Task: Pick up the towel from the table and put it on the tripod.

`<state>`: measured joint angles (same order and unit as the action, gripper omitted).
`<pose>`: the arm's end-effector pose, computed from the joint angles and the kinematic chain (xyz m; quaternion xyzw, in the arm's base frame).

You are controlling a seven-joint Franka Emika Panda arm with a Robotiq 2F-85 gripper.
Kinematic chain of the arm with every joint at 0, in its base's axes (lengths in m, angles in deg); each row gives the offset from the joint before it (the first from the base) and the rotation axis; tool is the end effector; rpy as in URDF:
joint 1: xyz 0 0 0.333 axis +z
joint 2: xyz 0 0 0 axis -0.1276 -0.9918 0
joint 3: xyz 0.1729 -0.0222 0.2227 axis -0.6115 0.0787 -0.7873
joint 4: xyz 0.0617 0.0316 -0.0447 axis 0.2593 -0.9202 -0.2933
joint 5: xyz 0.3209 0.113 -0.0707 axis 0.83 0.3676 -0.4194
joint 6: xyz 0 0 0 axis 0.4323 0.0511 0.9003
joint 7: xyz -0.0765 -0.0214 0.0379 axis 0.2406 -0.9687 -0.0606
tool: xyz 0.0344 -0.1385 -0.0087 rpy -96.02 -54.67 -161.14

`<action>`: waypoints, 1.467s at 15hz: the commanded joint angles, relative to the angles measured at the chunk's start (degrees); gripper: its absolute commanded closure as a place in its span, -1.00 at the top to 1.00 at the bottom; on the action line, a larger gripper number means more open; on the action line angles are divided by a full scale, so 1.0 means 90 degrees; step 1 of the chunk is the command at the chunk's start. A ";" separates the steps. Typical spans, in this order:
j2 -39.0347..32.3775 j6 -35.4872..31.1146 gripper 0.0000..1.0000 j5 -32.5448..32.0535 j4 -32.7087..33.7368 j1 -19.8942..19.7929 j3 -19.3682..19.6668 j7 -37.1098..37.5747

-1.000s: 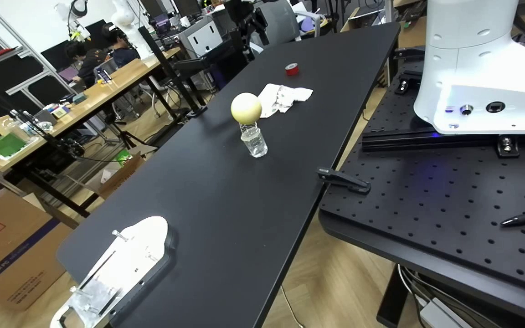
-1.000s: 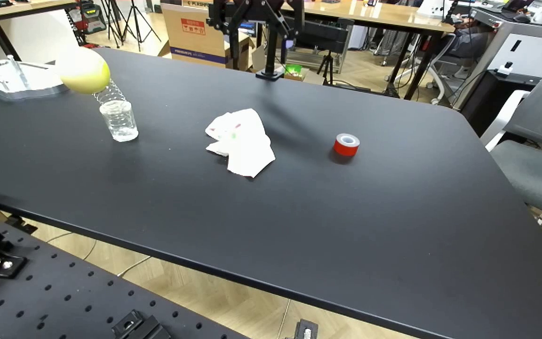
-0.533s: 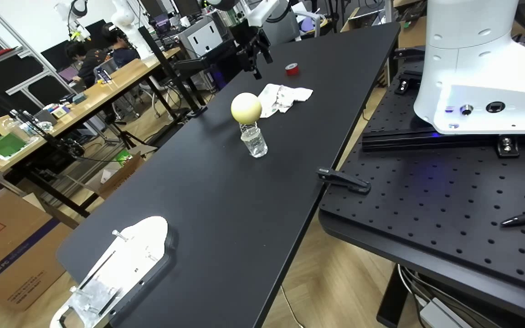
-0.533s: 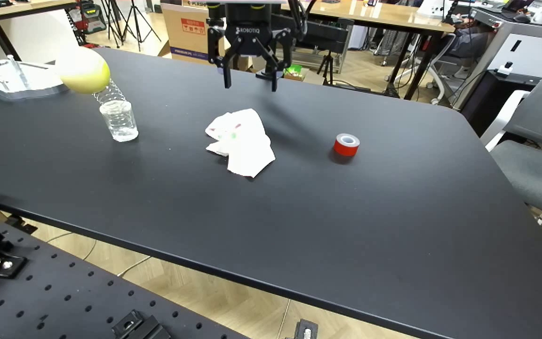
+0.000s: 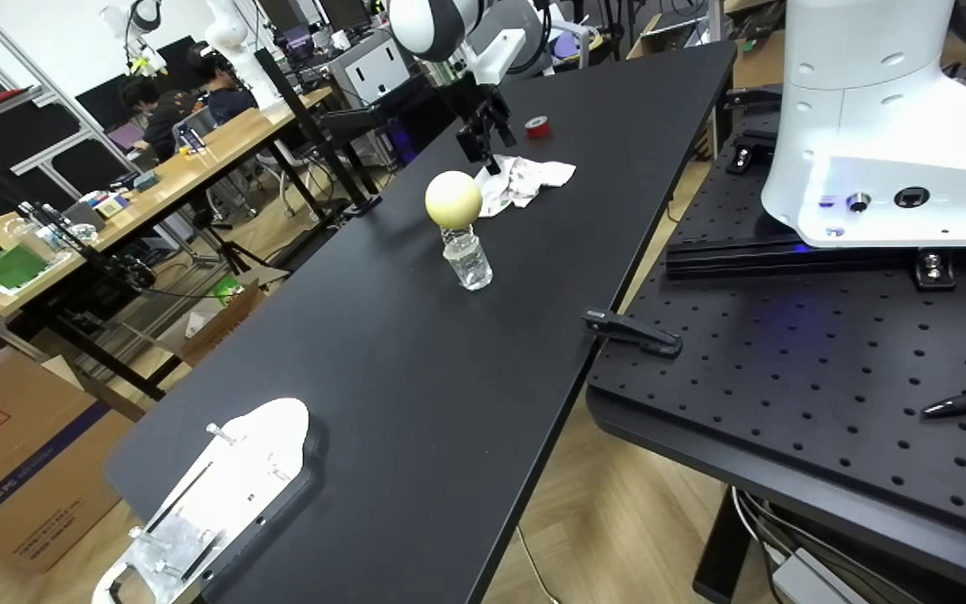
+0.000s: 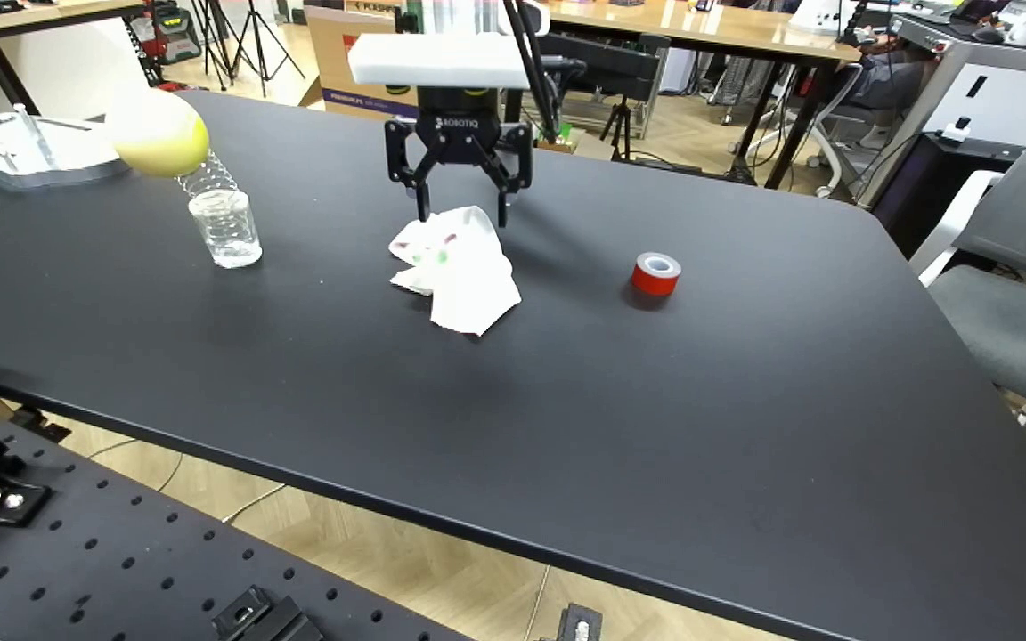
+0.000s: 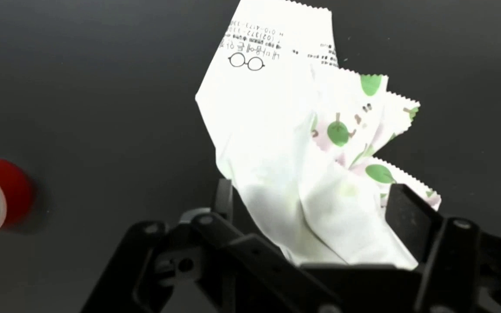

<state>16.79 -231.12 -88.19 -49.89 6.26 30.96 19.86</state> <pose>0.4847 -0.0320 0.1563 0.9904 0.1245 -0.0403 0.0452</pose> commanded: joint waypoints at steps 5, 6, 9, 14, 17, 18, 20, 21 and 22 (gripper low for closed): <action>-0.0171 -0.0037 -0.39 -0.0114 0.0050 -0.0055 0.0082 0.0059; -0.0160 -0.0034 -0.50 -0.0104 0.0046 -0.0061 0.0080 0.0053; -0.0074 -0.0034 -0.91 -0.0090 0.0015 -0.0067 0.0066 0.0044; 0.0251 0.0111 -0.99 -0.0090 -0.0015 -0.0029 0.0068 0.0102; 0.0634 0.0416 -0.99 0.0033 0.0050 -0.0041 -0.0041 0.0009; 0.0804 0.0592 -0.99 0.0003 0.0127 0.0002 -0.0050 0.0054; 0.1087 0.1098 -0.99 0.0041 0.0396 0.0053 -0.0112 0.0075; 0.1225 0.1360 -0.99 0.0048 0.0561 0.0078 -0.0149 0.0089; 0.1341 0.1597 -0.99 0.0031 0.0738 0.0106 -0.0174 0.0119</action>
<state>24.90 -223.30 -88.20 -46.71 6.55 30.08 19.87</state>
